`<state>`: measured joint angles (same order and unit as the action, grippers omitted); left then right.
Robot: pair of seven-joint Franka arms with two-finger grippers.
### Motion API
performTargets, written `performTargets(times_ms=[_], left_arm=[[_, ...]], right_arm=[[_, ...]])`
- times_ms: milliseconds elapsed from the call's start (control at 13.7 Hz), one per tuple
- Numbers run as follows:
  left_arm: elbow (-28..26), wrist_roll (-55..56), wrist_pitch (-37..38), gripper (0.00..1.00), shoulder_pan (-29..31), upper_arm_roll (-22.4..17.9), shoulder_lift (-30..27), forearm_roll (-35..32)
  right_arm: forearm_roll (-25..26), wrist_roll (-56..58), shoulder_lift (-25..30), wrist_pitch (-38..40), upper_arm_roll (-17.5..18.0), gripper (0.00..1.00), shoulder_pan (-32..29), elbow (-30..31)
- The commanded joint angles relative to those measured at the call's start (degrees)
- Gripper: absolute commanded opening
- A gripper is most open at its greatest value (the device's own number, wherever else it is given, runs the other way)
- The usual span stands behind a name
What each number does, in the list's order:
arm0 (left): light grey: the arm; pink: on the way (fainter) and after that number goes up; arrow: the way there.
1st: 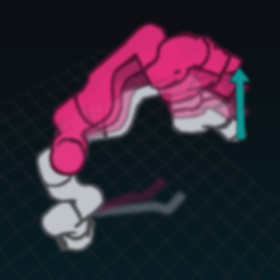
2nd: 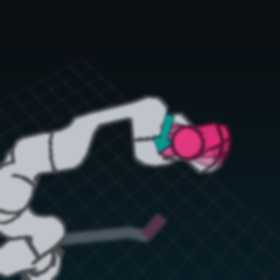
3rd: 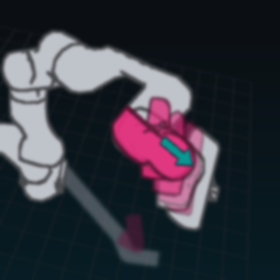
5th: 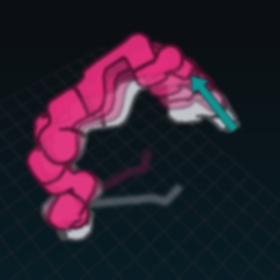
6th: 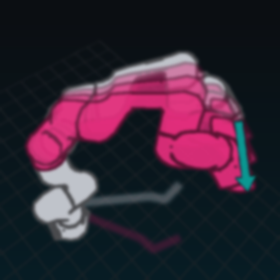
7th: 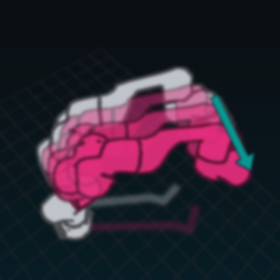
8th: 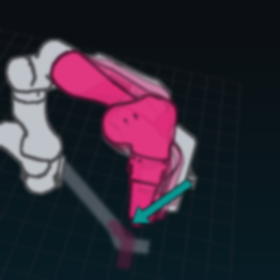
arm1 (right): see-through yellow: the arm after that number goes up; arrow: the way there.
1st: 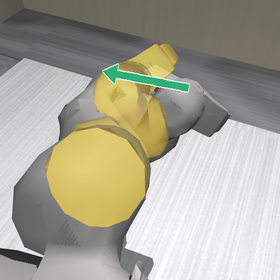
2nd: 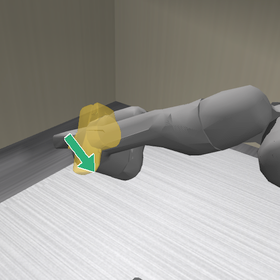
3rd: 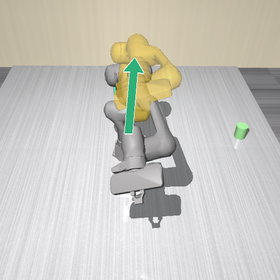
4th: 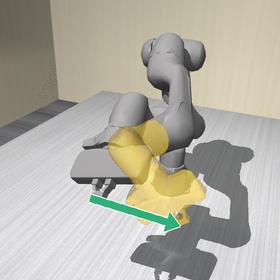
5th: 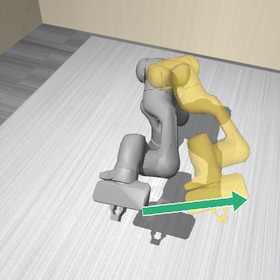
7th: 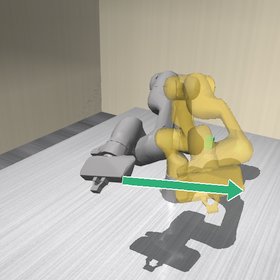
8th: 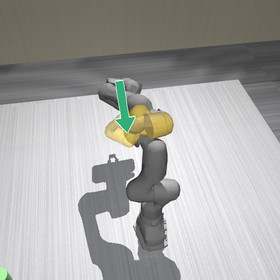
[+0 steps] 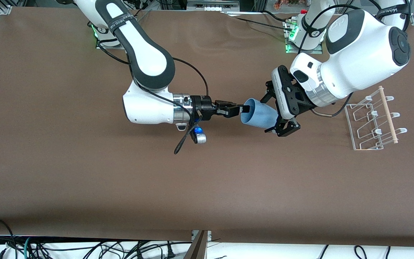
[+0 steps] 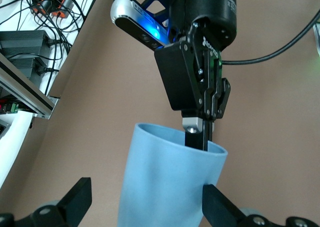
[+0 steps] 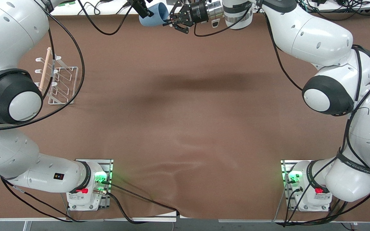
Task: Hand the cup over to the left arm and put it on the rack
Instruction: 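Close the left gripper around the cup body beside the right gripper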
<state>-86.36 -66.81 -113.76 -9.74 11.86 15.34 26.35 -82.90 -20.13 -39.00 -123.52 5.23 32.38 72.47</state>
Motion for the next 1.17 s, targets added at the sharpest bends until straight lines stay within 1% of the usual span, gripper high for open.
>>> performTargets(times_ms=[0,293,585,659,732,805,878,951,1098], left_arm=[[0.5,-4.0,1.2,1.0,0.9,-0.2,0.5,-1.0],[-0.1,-5.5,4.0,1.0,1.7,-0.3,0.5,-1.0],[-1.2,-5.9,3.5,1.0,1.5,-0.4,1.1,-1.0],[-1.1,-5.8,3.1,0.98,1.0,-0.5,1.2,-1.0],[-1.1,-5.8,2.7,0.72,0.9,-0.4,1.4,-1.0],[-1.1,-5.8,2.7,0.31,0.9,-0.3,1.6,-1.0],[-1.1,-5.8,2.7,0.18,0.9,-0.3,1.6,-1.0],[-1.1,-5.8,2.8,0.13,1.0,-0.3,1.6,-1.0],[-1.1,-5.7,2.8,0.1,1.2,-0.3,1.4,-0.9]], right_arm=[[-1.2,-0.6,-0.3,0.4,0.2,0.0,0.3,-2.0],[-1.2,-0.4,-0.1,0.8,0.2,0.0,0.0,-2.0],[-1.2,-0.3,0.2,0.9,0.1,0.0,-0.2,-2.0],[-1.3,-0.3,0.2,0.9,0.1,0.0,-0.3,-1.9],[-1.3,-0.2,0.3,1.0,0.1,0.0,-0.4,-1.9],[-1.3,-0.3,0.4,1.0,0.1,0.0,-0.5,-1.9],[-1.3,-0.3,0.4,1.0,0.1,0.0,-0.5,-1.9],[-1.3,-0.2,0.4,1.1,0.1,0.0,-0.5,-1.9],[-1.3,-0.3,0.4,1.1,0.1,0.0,-0.5,-1.9]])
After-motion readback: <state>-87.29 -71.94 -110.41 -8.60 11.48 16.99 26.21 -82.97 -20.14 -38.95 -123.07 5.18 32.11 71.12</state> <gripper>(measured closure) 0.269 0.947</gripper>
